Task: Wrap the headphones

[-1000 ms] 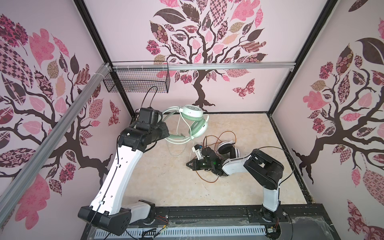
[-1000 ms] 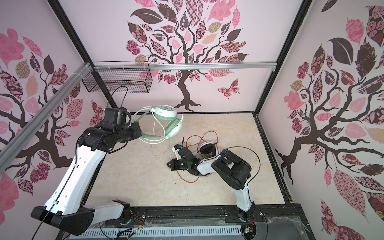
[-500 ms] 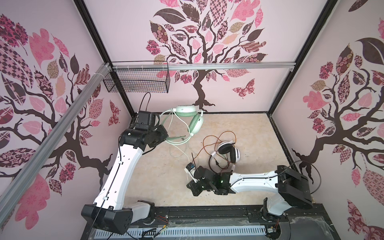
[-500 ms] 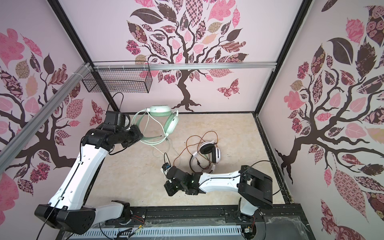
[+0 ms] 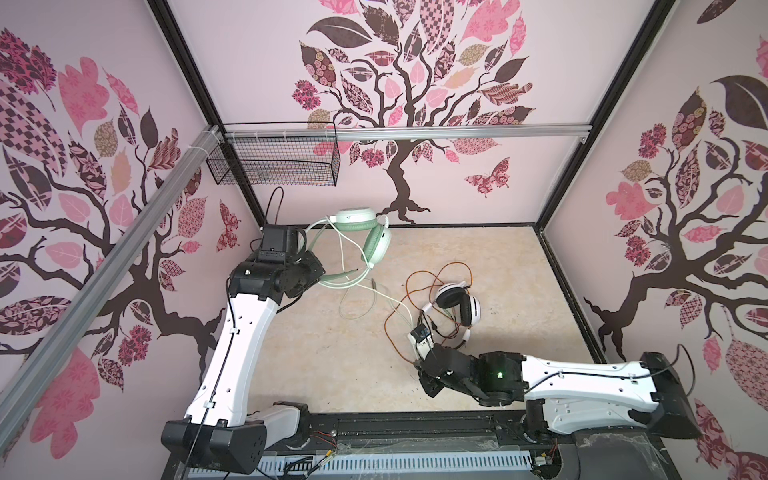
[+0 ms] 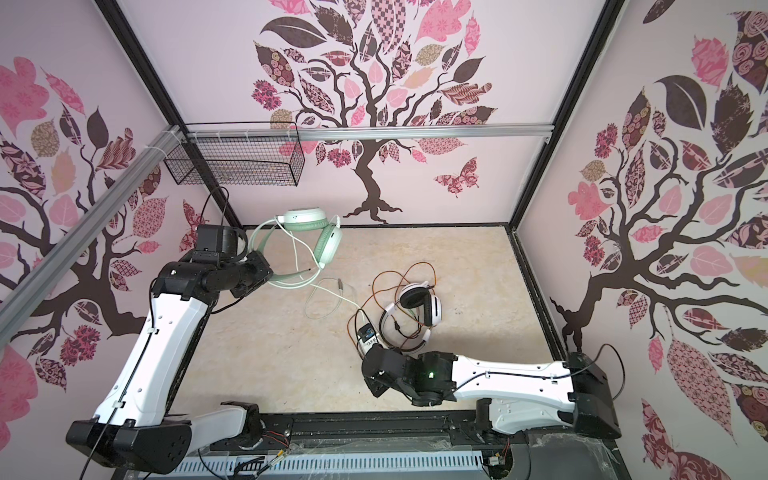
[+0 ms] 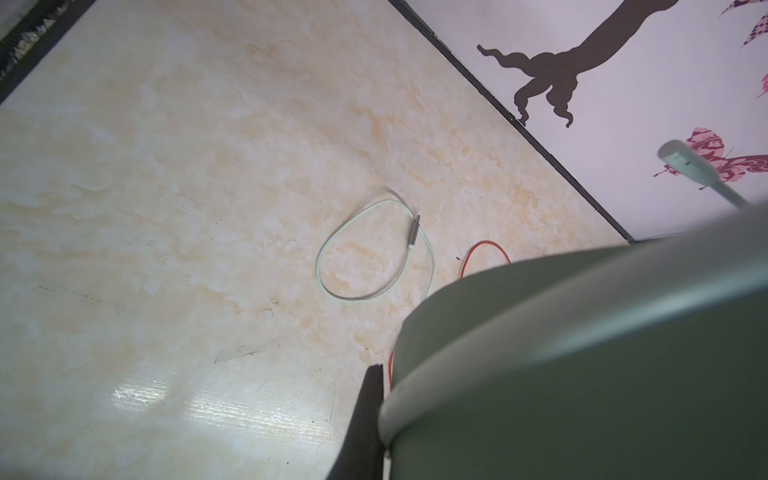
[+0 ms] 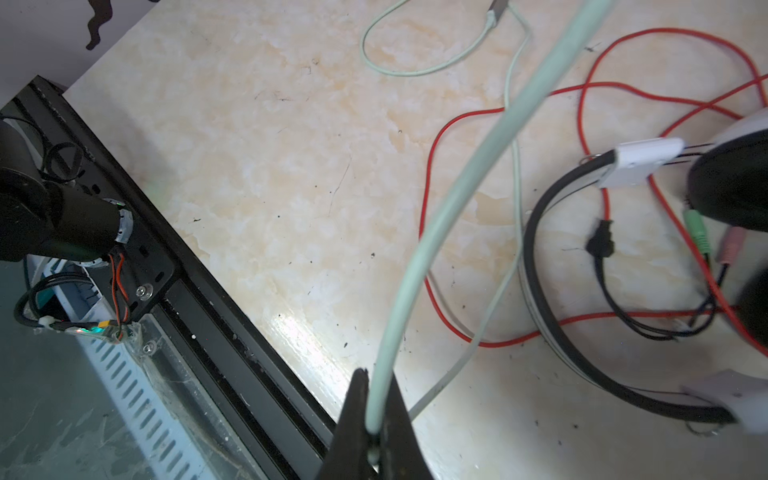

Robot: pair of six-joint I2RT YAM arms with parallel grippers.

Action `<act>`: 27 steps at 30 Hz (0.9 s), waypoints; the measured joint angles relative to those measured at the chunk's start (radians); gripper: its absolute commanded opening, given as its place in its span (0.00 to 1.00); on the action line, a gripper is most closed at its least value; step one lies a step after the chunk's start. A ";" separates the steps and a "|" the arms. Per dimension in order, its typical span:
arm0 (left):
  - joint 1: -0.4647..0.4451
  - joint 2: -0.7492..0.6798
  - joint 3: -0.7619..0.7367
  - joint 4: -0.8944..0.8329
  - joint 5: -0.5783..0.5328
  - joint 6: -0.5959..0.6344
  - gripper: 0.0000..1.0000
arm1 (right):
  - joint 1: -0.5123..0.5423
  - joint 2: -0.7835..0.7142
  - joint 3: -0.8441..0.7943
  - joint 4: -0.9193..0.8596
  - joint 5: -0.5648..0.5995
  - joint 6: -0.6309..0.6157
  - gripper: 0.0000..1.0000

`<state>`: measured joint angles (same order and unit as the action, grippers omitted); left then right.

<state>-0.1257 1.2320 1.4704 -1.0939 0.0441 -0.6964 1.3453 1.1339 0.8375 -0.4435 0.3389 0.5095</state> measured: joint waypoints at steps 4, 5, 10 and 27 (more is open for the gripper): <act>0.000 -0.003 -0.037 0.001 -0.058 0.012 0.00 | 0.003 -0.042 0.044 -0.080 0.021 -0.034 0.00; 0.000 -0.001 -0.050 0.000 -0.076 0.012 0.00 | 0.010 -0.043 0.065 -0.100 0.030 -0.042 0.00; 0.000 0.028 -0.071 0.000 -0.141 0.014 0.00 | 0.082 -0.036 0.180 -0.204 0.110 -0.064 0.00; 0.000 0.040 -0.076 0.000 -0.145 0.014 0.00 | 0.108 -0.011 0.320 -0.526 0.558 0.044 0.00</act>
<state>-0.1257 1.2716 1.3941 -1.0935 -0.1005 -0.6827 1.4536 1.1229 1.1576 -0.9699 0.8967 0.5537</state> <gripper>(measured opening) 0.065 0.063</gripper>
